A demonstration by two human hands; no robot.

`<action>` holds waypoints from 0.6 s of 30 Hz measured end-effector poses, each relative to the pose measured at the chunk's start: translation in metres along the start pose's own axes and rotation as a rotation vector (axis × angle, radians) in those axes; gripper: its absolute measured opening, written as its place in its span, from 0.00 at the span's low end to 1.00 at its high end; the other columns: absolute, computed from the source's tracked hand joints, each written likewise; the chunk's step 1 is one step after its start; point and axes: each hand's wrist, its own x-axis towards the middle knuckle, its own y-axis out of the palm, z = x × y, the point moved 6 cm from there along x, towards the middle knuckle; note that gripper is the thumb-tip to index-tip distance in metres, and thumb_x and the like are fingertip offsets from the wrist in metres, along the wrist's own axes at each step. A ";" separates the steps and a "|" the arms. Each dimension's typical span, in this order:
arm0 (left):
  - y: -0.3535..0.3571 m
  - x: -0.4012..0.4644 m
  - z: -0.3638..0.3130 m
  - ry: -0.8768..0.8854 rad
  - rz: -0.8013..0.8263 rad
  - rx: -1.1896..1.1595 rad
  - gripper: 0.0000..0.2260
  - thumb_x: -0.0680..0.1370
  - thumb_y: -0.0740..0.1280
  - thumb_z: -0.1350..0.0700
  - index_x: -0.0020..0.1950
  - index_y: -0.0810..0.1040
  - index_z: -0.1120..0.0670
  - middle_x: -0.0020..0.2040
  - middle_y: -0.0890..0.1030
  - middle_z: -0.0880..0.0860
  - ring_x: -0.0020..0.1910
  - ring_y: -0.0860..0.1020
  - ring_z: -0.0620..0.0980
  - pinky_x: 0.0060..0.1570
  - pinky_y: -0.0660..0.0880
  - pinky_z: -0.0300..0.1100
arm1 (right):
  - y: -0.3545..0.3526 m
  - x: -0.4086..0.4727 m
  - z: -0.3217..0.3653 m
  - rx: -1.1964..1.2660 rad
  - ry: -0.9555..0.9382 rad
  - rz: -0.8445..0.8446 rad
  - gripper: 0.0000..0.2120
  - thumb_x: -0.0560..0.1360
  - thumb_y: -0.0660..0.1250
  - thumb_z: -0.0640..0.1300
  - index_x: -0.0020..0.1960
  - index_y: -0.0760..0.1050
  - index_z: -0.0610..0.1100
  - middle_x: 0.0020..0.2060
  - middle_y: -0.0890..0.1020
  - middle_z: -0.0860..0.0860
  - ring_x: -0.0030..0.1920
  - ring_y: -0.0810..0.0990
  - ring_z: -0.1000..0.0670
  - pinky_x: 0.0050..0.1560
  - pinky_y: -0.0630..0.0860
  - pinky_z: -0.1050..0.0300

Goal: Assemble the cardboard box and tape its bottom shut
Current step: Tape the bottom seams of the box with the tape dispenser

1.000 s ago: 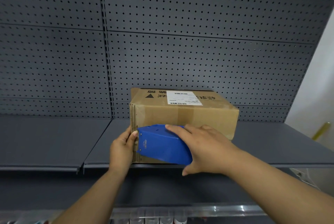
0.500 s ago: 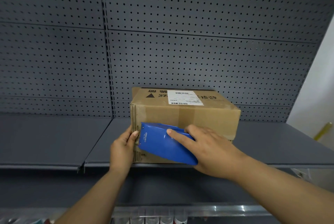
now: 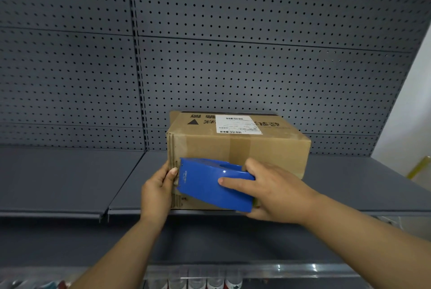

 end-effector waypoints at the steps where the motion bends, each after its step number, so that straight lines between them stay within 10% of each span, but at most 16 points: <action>1: 0.000 0.000 0.001 0.000 -0.001 0.003 0.14 0.80 0.60 0.57 0.64 0.75 0.53 0.53 0.80 0.47 0.52 0.77 0.43 0.53 0.73 0.38 | -0.001 0.001 0.000 -0.006 -0.002 -0.004 0.37 0.59 0.75 0.54 0.65 0.66 0.54 0.38 0.71 0.50 0.30 0.66 0.54 0.24 0.66 0.63; 18: 0.002 0.001 0.003 -0.012 -0.010 0.035 0.15 0.80 0.60 0.56 0.66 0.74 0.53 0.55 0.81 0.50 0.54 0.78 0.46 0.57 0.74 0.44 | 0.000 -0.007 0.000 -0.051 -0.022 -0.006 0.37 0.59 0.75 0.51 0.65 0.65 0.54 0.39 0.73 0.50 0.30 0.72 0.51 0.25 0.73 0.61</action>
